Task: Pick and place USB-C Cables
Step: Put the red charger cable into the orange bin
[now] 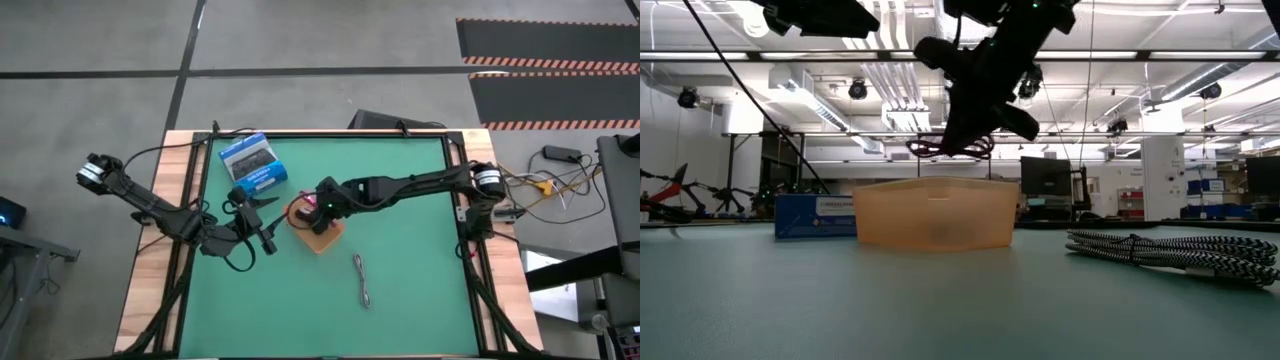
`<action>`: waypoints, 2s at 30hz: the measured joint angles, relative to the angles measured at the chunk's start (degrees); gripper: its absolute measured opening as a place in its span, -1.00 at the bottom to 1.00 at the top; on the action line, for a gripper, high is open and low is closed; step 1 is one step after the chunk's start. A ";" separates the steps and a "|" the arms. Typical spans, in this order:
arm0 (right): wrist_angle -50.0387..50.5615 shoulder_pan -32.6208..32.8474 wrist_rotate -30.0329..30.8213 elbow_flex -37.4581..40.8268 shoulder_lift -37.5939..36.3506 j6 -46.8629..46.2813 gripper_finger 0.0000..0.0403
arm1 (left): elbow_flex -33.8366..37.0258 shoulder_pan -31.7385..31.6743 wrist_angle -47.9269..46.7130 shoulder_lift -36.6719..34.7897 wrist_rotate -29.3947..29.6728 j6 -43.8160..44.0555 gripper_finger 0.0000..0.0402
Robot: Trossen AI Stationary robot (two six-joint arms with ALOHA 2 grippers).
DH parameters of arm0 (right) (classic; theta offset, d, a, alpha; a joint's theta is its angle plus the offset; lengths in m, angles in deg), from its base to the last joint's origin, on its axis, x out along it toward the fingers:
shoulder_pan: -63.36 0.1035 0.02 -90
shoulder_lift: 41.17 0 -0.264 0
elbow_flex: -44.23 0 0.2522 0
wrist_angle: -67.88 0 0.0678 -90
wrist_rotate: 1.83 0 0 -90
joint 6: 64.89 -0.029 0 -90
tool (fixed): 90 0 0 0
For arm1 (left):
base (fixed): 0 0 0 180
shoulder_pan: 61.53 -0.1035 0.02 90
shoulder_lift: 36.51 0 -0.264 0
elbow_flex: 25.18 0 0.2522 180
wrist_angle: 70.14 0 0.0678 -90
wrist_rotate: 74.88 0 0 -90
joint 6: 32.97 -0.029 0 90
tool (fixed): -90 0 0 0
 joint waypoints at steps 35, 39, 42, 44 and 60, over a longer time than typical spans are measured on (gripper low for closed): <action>5.23 1.93 7.01 -4.82 7.99 -1.41 -0.94 | 0.07 0.00 -0.04 0.01 0.00 0.07 -0.01; 5.06 2.08 7.04 -4.82 8.12 -1.49 -0.94 | 0.07 0.01 -0.02 0.01 0.00 0.15 -0.01; 4.72 2.08 7.03 -4.82 8.92 -1.49 -0.94 | 0.09 0.01 -0.04 0.01 0.00 0.15 -0.01; 3.78 2.08 7.01 -4.82 9.88 -1.46 -0.94 | 0.09 0.01 -0.04 0.01 0.00 0.15 -0.01; 2.86 2.06 6.97 -4.75 12.17 -1.74 -0.94 | 0.11 0.00 0.00 0.01 0.00 0.11 -0.01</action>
